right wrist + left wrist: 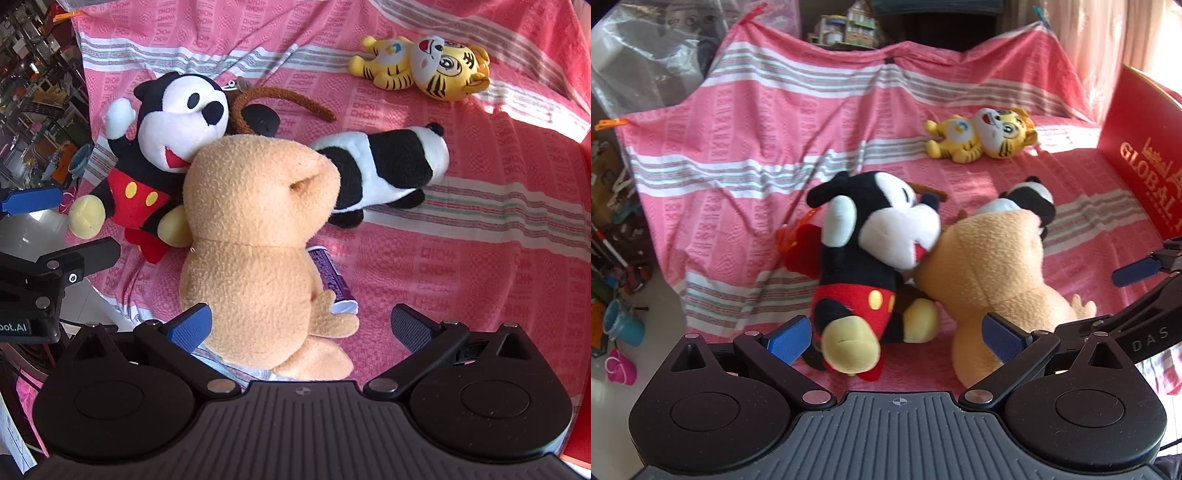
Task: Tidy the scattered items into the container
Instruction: 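Move the left tool down onto the Mickey Mouse plush, then close the left tool on the Mickey Mouse plush's leg, then lift the Mickey Mouse plush with the left tool toward the red box, then lower the Mickey plush into the red box and open the left tool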
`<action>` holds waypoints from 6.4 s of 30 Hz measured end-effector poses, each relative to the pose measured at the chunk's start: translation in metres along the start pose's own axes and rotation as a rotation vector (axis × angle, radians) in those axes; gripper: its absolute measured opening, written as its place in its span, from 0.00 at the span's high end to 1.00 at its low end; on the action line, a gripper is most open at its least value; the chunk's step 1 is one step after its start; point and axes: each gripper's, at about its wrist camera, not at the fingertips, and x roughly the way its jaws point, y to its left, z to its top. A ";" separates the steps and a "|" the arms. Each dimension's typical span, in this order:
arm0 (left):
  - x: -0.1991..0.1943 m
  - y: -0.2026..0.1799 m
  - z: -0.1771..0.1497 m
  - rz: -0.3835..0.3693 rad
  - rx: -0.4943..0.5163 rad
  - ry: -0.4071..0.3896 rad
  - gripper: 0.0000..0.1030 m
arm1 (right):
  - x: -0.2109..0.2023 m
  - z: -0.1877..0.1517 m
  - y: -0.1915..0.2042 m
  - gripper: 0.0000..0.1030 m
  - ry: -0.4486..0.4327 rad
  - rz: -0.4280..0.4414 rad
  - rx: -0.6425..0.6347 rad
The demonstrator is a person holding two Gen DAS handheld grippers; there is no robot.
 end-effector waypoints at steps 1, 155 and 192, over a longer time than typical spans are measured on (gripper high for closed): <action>0.000 0.009 0.001 0.031 -0.011 -0.008 0.00 | 0.000 0.004 0.006 0.00 -0.011 0.008 -0.007; 0.115 0.105 0.069 -0.222 -0.021 0.008 0.91 | 0.044 0.099 0.073 0.79 -0.270 0.107 0.171; -0.026 -0.345 0.234 -0.485 0.204 -0.348 0.79 | -0.252 -0.007 -0.233 0.79 -0.714 -0.281 0.226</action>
